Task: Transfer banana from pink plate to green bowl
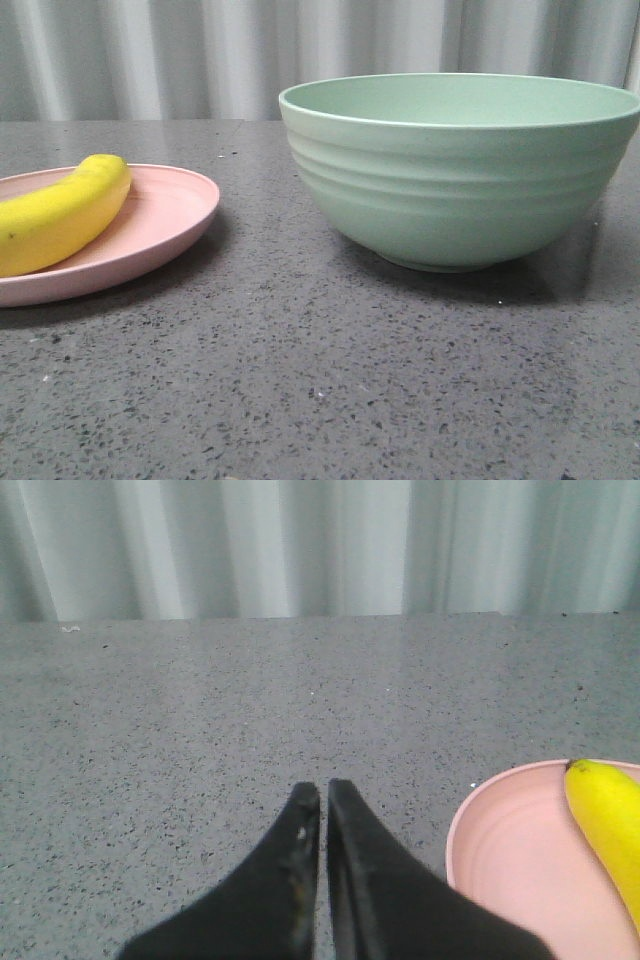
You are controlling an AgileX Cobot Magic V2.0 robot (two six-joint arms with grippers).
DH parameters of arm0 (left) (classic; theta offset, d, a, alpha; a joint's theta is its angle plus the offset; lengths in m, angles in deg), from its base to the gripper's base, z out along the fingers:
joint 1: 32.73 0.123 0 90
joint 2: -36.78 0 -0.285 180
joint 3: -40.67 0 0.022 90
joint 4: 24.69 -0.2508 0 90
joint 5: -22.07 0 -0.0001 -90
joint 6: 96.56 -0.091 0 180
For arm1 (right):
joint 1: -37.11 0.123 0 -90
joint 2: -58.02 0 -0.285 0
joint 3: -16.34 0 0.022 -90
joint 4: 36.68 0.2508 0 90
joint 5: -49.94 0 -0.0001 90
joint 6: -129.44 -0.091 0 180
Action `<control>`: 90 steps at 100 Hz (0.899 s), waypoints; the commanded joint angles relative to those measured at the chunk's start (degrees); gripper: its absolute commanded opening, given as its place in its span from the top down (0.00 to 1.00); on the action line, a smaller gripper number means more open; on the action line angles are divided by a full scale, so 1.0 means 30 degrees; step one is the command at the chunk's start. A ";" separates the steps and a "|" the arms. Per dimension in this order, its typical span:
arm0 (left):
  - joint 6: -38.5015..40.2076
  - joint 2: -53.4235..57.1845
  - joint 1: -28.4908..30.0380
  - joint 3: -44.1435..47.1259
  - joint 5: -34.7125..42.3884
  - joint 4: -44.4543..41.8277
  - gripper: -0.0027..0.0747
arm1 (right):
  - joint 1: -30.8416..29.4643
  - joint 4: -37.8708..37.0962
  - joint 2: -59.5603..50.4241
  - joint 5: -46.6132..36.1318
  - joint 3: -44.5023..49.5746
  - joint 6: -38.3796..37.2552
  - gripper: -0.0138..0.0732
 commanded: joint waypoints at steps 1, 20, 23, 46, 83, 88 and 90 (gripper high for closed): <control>0.0135 -0.1227 0.0043 -0.0978 0.1876 0.0174 0.99 | -0.0003 0.0110 0.1178 -0.1644 -0.1206 0.0201 0.91; 0.0135 -0.2678 0.0043 -0.1098 0.3136 0.0174 0.65 | -0.0003 0.0156 0.1695 -0.1627 -0.1003 0.0201 0.91; 0.0135 -0.2732 0.0043 -0.1098 0.3412 0.0174 0.56 | -0.0003 0.0156 0.1695 -0.1627 -0.1003 0.0201 0.91; 0.0135 -0.3576 -0.0404 -0.1401 0.5167 0.0174 0.41 | -0.0003 0.0156 0.1695 -0.1836 -0.1003 0.0201 0.91; 0.0135 -0.7032 -0.6778 -0.5955 -0.0508 0.0203 0.42 | -0.0003 0.0156 0.1695 -0.2119 -0.1003 0.0201 0.91; 0.0135 -0.7649 -0.7569 -0.6517 -0.1363 0.0203 0.42 | -0.0003 0.0156 0.1695 -0.2119 -0.1003 0.0201 0.91; 0.0135 -0.7911 -0.7874 -0.6757 -0.1789 0.0203 0.42 | -0.0003 0.0156 0.1695 -0.2119 -0.1003 0.0201 0.91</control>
